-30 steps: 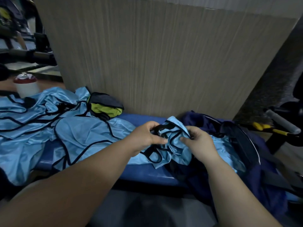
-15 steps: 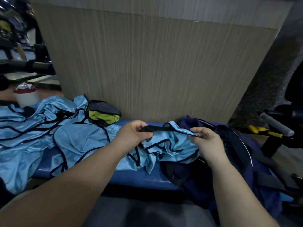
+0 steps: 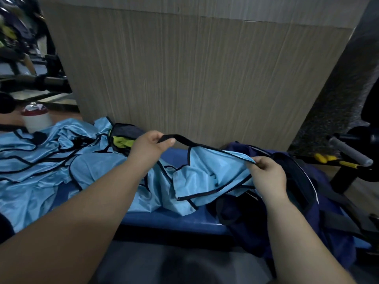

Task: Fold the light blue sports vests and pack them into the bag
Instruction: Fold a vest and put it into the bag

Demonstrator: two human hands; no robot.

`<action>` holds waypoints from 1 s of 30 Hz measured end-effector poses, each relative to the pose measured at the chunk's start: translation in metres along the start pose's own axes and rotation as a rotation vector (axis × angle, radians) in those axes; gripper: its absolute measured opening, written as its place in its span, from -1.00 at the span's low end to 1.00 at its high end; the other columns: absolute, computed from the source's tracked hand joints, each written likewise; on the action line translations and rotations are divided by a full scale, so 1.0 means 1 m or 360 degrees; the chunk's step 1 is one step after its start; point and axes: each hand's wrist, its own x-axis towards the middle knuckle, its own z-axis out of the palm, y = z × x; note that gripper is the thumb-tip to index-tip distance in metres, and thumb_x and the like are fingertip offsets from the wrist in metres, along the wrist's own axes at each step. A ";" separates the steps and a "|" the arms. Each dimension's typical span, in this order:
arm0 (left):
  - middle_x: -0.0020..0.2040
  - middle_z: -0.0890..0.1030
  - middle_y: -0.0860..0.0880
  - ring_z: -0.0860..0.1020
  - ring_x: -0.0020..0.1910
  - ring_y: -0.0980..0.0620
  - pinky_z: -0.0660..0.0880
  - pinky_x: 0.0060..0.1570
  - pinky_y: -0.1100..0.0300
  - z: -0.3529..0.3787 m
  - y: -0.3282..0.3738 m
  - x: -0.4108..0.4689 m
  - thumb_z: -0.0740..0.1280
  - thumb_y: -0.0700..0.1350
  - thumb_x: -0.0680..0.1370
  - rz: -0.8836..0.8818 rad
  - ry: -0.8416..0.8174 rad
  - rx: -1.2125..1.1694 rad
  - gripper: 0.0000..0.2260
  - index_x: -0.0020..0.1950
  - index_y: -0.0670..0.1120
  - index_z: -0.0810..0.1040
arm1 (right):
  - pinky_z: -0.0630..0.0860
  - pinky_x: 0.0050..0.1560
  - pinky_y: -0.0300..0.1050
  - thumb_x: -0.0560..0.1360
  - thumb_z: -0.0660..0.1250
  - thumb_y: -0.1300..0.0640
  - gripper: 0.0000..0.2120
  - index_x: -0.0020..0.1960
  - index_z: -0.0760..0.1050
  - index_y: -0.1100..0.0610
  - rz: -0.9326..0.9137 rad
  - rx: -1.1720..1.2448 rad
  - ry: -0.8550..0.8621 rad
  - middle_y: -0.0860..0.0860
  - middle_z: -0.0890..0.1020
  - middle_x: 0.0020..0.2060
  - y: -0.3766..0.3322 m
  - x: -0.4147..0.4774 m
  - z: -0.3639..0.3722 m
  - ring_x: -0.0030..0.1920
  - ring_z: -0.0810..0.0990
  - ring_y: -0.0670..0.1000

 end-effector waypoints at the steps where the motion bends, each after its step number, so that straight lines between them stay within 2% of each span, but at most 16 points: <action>1: -0.17 0.62 -0.01 0.56 -0.18 0.04 0.47 -0.14 0.14 -0.002 -0.003 0.004 0.45 0.02 0.50 -0.0016 0.0049 0.0040 -0.79 -0.07 -0.12 0.57 | 0.42 -0.22 -0.15 0.52 0.36 0.08 -0.92 -0.14 0.61 0.01 0.0001 -0.0047 -0.0030 -0.11 0.65 -0.25 -0.001 -0.001 0.000 -0.19 0.59 -0.09; 4: -0.06 0.61 -0.02 0.58 -0.02 -0.04 0.44 -0.09 0.16 -0.003 -0.012 0.013 0.38 -0.04 0.55 -0.0060 0.0155 0.0281 -0.86 0.03 -0.09 0.58 | 0.42 -0.26 -0.12 0.54 0.33 0.04 -0.82 -0.16 0.59 0.11 0.0042 -0.0108 -0.0101 -0.02 0.61 -0.32 -0.003 -0.003 0.002 -0.27 0.54 0.01; 5: 0.02 0.61 -0.02 0.56 0.04 -0.04 0.44 -0.04 0.17 -0.001 -0.014 0.013 0.35 -0.08 0.56 -0.0070 0.0120 0.0323 -0.86 0.10 -0.06 0.57 | 0.41 -0.24 -0.09 0.55 0.32 0.03 -0.78 -0.16 0.57 0.17 0.0058 -0.0080 -0.0103 0.02 0.58 -0.34 -0.003 -0.002 0.003 -0.29 0.51 0.04; 7: 0.24 0.55 0.00 0.51 0.18 -0.03 0.45 0.12 0.14 0.007 -0.019 0.010 0.32 -0.10 0.58 -0.0025 -0.0058 0.0461 -0.74 0.28 0.02 0.52 | 0.43 -0.21 -0.04 0.55 0.31 0.05 -0.74 -0.17 0.54 0.24 0.0106 -0.0008 -0.0095 0.07 0.53 -0.36 -0.001 -0.002 0.005 -0.29 0.48 0.07; 9: 0.33 0.49 0.05 0.45 0.30 -0.03 0.40 0.28 0.05 0.021 -0.024 0.003 0.35 -0.02 0.54 0.0161 -0.0222 0.0717 -0.67 0.31 0.14 0.49 | 0.55 -0.15 0.01 0.55 0.31 0.11 -0.79 -0.18 0.55 0.23 0.0222 0.0212 -0.0130 0.11 0.57 -0.31 -0.002 -0.002 0.007 -0.25 0.55 0.11; 11: 0.29 0.50 0.12 0.42 0.32 -0.02 0.37 0.31 -0.05 0.034 -0.028 -0.008 0.35 0.14 0.44 0.0320 -0.0351 0.0816 -0.68 0.19 0.25 0.52 | 0.62 -0.06 0.08 0.58 0.28 0.20 -0.84 -0.13 0.58 0.19 0.0376 0.0502 -0.0224 0.12 0.64 -0.21 -0.005 -0.003 0.009 -0.17 0.63 0.12; 13: 0.20 0.52 0.17 0.40 0.28 0.03 0.32 0.31 -0.02 0.047 -0.029 -0.022 0.39 0.21 0.42 0.0417 -0.0419 0.0843 -0.75 0.08 0.23 0.57 | 0.62 -0.07 0.06 0.60 0.24 0.25 -0.84 -0.06 0.59 0.16 0.0412 0.0631 -0.0327 0.11 0.67 -0.18 -0.008 -0.003 0.010 -0.17 0.65 0.08; 14: 0.11 0.55 0.17 0.42 0.20 0.06 0.35 0.25 0.03 0.052 -0.029 -0.030 0.42 0.20 0.43 0.0484 -0.0412 0.0829 -0.79 0.01 0.19 0.58 | 0.63 -0.13 0.01 0.60 0.23 0.26 -0.84 -0.02 0.59 0.16 0.0387 0.0647 -0.0361 0.11 0.68 -0.18 -0.010 -0.004 0.011 -0.20 0.66 0.06; 16: -0.17 0.56 0.16 0.49 -0.09 0.14 0.45 -0.01 0.14 0.060 -0.025 -0.049 0.46 0.17 0.42 0.0532 -0.0490 0.0690 -0.81 -0.13 0.10 0.57 | 0.59 -0.27 -0.12 0.59 0.24 0.28 -0.85 0.04 0.59 0.18 0.0303 0.0627 -0.0364 0.13 0.68 -0.17 -0.014 -0.007 0.017 -0.24 0.65 0.03; 18: -0.31 0.55 0.13 0.49 -0.31 0.20 0.49 -0.20 0.18 0.069 -0.021 -0.065 0.47 0.21 0.39 0.0472 -0.0661 0.0619 -0.75 -0.14 0.07 0.57 | 0.57 -0.24 -0.10 0.56 0.27 0.29 -0.85 0.07 0.58 0.20 0.0215 0.0620 -0.0338 0.19 0.67 -0.15 -0.019 -0.011 0.025 -0.21 0.62 0.07; 19: -0.28 0.57 0.14 0.50 -0.31 0.21 0.49 -0.20 0.22 0.074 -0.020 -0.071 0.46 0.24 0.38 0.0464 -0.0703 0.0661 -0.71 -0.09 0.08 0.57 | 0.57 -0.15 0.00 0.54 0.29 0.30 -0.85 0.07 0.57 0.18 0.0185 0.0647 -0.0347 0.24 0.66 -0.13 -0.021 -0.013 0.029 -0.18 0.61 0.10; 21: -0.15 0.59 0.16 0.52 -0.18 0.18 0.47 -0.11 0.21 0.082 -0.019 -0.076 0.44 0.31 0.35 0.0537 -0.0646 0.0814 -0.60 0.00 0.08 0.55 | 0.55 -0.07 0.11 0.52 0.31 0.29 -0.83 0.07 0.55 0.12 0.0179 0.0742 -0.0390 0.28 0.63 -0.10 -0.027 -0.018 0.035 -0.15 0.58 0.14; 23: -0.15 0.56 0.14 0.51 -0.14 0.11 0.46 -0.10 0.14 0.087 -0.019 -0.076 0.40 0.33 0.36 0.0632 -0.0507 0.0912 -0.59 -0.06 0.03 0.51 | 0.49 -0.15 0.03 0.54 0.30 0.32 -0.83 0.07 0.51 0.10 0.0206 0.0848 -0.0431 0.23 0.55 -0.14 -0.031 -0.021 0.036 -0.15 0.51 0.12; 25: -0.21 0.55 0.11 0.52 -0.19 0.09 0.46 -0.15 0.12 0.089 -0.018 -0.074 0.39 0.23 0.44 0.0623 -0.0411 0.0893 -0.70 -0.14 0.03 0.46 | 0.44 -0.14 -0.01 0.57 0.26 0.34 -0.83 0.06 0.48 0.11 0.0206 0.0944 -0.0496 0.20 0.49 -0.12 -0.032 -0.022 0.036 -0.13 0.45 0.12; 28: -0.26 0.58 0.08 0.57 -0.22 0.08 0.51 -0.14 0.10 0.088 -0.016 -0.067 0.34 0.06 0.55 0.0395 -0.0437 0.0644 -0.85 -0.15 0.03 0.46 | 0.54 -0.02 -0.03 0.60 0.20 0.36 -0.81 0.11 0.46 0.13 0.0168 0.1066 -0.0690 0.18 0.57 -0.15 -0.032 -0.024 0.033 -0.15 0.56 0.08; 30: -0.16 0.65 0.04 0.62 -0.14 0.06 0.55 -0.04 0.08 0.082 -0.010 -0.058 0.31 0.03 0.56 0.0150 -0.0449 0.0294 -0.89 -0.04 0.01 0.51 | 0.57 0.08 -0.09 0.61 0.21 0.35 -0.79 0.16 0.44 0.12 0.0109 0.1033 -0.0727 0.08 0.67 -0.03 -0.028 -0.023 0.033 -0.08 0.63 -0.02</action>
